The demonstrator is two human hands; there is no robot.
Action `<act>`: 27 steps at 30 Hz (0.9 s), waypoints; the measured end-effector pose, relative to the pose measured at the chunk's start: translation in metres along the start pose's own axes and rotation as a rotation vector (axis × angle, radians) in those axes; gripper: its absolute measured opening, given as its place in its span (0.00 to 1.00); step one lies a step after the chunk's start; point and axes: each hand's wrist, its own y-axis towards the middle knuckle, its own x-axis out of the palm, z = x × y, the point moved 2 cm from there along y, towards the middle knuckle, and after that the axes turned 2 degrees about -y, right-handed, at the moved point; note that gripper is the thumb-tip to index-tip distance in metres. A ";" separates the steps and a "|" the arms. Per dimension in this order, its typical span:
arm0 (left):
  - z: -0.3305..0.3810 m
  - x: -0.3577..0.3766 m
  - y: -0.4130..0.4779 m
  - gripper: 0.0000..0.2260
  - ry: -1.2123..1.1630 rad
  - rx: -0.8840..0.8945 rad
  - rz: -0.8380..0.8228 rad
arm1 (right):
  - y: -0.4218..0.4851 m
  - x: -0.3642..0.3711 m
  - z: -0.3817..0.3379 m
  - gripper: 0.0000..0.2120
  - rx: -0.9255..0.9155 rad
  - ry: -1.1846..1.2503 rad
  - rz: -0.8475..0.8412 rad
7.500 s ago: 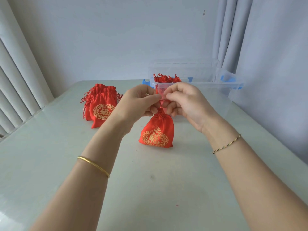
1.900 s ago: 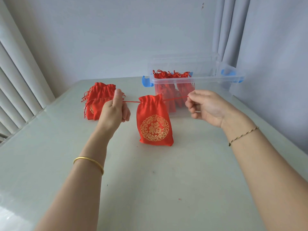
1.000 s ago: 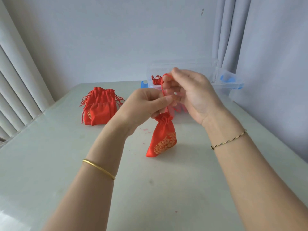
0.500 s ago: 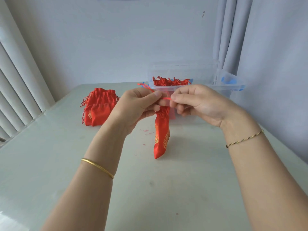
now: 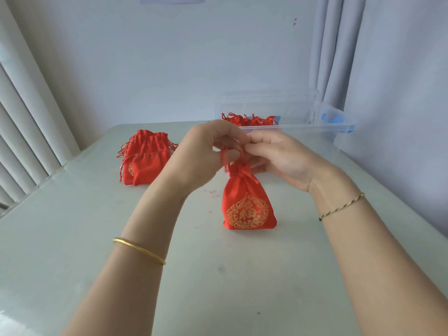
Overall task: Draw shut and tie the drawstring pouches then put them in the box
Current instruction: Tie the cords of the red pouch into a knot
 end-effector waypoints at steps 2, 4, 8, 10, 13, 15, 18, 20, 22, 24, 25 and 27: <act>-0.002 0.001 0.001 0.13 0.108 0.051 0.061 | 0.001 0.000 0.002 0.12 0.015 0.058 0.015; -0.003 0.005 0.002 0.13 0.187 0.125 0.140 | 0.001 0.000 0.004 0.11 0.023 0.121 0.032; -0.004 0.011 0.000 0.15 0.243 0.266 0.290 | 0.001 -0.001 0.006 0.09 0.019 0.226 -0.021; -0.006 0.012 -0.001 0.16 0.247 0.290 0.345 | 0.000 -0.001 0.007 0.07 0.023 0.247 -0.068; -0.007 0.011 -0.001 0.15 0.190 0.285 0.374 | 0.002 0.000 0.009 0.07 0.036 0.272 -0.066; -0.007 0.010 0.000 0.14 0.157 0.261 0.379 | 0.003 0.000 0.009 0.04 0.030 0.260 0.000; -0.009 0.009 0.000 0.12 0.089 0.194 0.348 | 0.003 -0.001 0.003 0.11 0.024 0.198 0.107; -0.011 0.007 -0.001 0.12 0.067 0.142 0.325 | 0.003 -0.002 0.001 0.15 0.023 0.149 0.188; -0.013 0.004 -0.001 0.10 0.076 0.109 0.300 | 0.003 -0.005 0.000 0.15 0.011 0.063 0.266; -0.015 0.001 -0.002 0.08 0.148 0.093 0.265 | 0.002 -0.009 0.001 0.15 0.010 0.043 0.294; -0.016 0.000 -0.002 0.07 0.197 0.083 0.242 | 0.001 -0.011 0.002 0.15 0.016 0.031 0.292; -0.018 -0.003 -0.002 0.09 0.290 0.029 0.195 | -0.002 -0.018 0.003 0.15 0.038 -0.056 0.283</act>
